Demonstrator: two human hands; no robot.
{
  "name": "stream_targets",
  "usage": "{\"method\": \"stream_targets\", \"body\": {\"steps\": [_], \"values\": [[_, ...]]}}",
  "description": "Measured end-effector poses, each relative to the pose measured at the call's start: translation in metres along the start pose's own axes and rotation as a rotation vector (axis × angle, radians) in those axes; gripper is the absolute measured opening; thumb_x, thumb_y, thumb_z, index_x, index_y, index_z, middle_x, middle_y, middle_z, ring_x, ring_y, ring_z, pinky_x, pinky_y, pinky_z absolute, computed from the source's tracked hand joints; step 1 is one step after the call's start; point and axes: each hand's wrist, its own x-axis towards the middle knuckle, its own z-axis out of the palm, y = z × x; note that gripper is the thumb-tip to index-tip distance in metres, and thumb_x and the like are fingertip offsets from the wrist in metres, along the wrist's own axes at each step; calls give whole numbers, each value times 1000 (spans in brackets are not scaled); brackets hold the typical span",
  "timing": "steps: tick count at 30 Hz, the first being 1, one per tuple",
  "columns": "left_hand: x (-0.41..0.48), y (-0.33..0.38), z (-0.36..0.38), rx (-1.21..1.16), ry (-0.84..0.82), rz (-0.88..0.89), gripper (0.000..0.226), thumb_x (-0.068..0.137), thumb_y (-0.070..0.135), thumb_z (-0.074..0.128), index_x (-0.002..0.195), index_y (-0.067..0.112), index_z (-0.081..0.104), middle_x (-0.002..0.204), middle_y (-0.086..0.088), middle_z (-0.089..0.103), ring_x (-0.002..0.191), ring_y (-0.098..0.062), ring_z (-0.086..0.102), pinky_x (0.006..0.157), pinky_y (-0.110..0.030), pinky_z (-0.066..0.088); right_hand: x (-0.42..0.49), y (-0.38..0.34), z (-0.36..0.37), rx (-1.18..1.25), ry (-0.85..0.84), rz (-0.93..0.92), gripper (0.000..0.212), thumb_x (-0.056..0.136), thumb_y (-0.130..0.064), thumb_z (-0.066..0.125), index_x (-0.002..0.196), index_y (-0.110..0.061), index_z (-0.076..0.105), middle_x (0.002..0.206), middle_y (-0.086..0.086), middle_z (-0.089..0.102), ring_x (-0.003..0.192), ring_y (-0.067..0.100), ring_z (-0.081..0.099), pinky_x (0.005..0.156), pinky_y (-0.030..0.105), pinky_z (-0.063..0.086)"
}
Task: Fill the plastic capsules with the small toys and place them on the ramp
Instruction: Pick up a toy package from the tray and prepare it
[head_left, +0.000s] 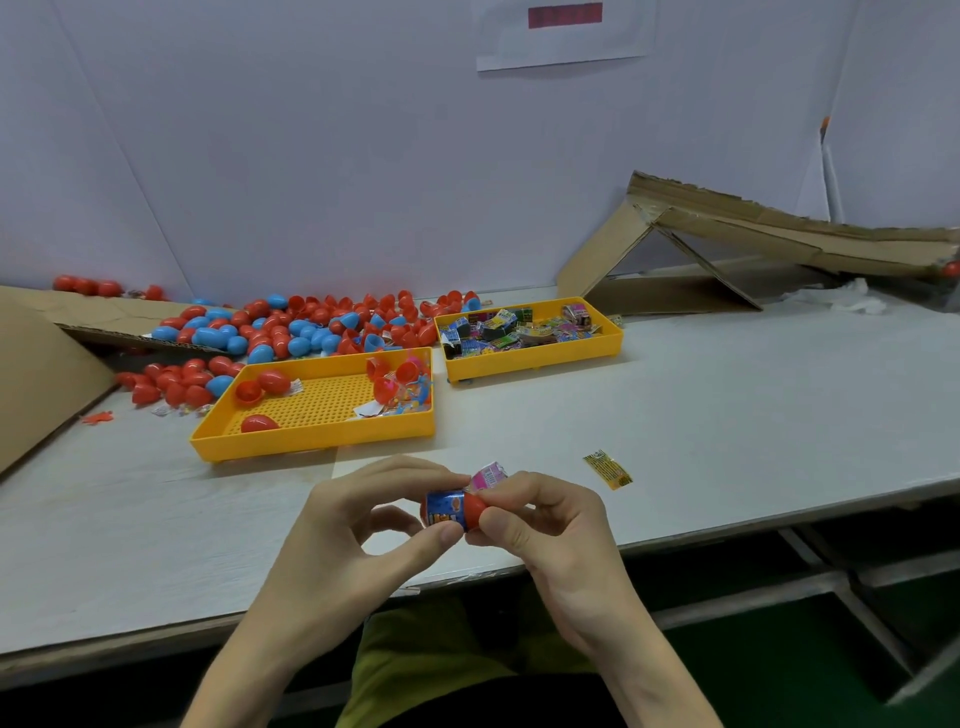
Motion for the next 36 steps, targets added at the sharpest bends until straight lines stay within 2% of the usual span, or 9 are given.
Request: {"method": "stream_targets", "body": {"steps": [6,10,17,21,26,28,31,34,36], "values": [[0,-3,1,22,-25,36,29,78,40,71,107,39,75,104,15,74,102,-17,68,69,-27,58,0,2,0,14,-13,-34,18,73,-29,81,85,-15,78,88,8,75,89,28,73,74,29,59],[2,-4,0,51,-39,47,32,78,43,69,109,44,72,102,19,74,101,-13,69,74,-29,59,0,3,0,-6,0,-30,22,72,-35,83,84,-17,78,89,8,75,89,28,73,74,29,59],[11,-12,14,-81,14,-3,55,74,53,69,128,59,56,112,25,72,107,-3,68,82,-17,56,3,-7,-1,-24,-29,36,33,76,-42,74,108,-31,73,107,0,73,99,25,72,77,29,59],[29,-23,22,79,87,-43,58,82,72,60,135,50,47,124,39,58,117,10,55,84,-8,48,25,-21,-18,317,141,155,29,86,-21,67,114,-12,71,110,12,74,97,25,73,73,23,57],[40,-32,39,409,-134,-83,42,84,42,75,124,42,61,123,28,56,117,3,51,102,-20,45,95,-52,-44,527,209,443,19,95,-4,57,110,6,64,89,17,74,77,20,73,66,22,58],[41,-35,43,423,-154,-108,37,86,35,76,121,40,65,118,23,60,112,0,55,98,-14,45,142,-83,-60,553,263,360,15,97,-2,54,105,7,63,87,18,71,77,20,69,65,20,56],[41,-39,43,413,-124,-109,35,88,27,74,120,41,67,108,28,58,104,4,56,86,-5,45,210,-140,-86,584,412,102,21,102,-6,49,119,5,56,103,19,67,84,23,68,65,23,56],[39,-41,42,374,-106,-124,47,88,19,73,124,46,60,108,28,59,102,7,56,84,-6,46,234,-154,-94,374,494,128,28,105,-9,42,130,1,48,124,19,60,104,27,66,85,30,56],[39,-44,41,297,-76,-142,60,86,14,75,127,51,50,105,24,63,102,8,56,80,-5,48,223,-134,-88,180,419,171,34,104,-7,42,137,1,46,113,16,61,97,24,66,84,29,55]]}}
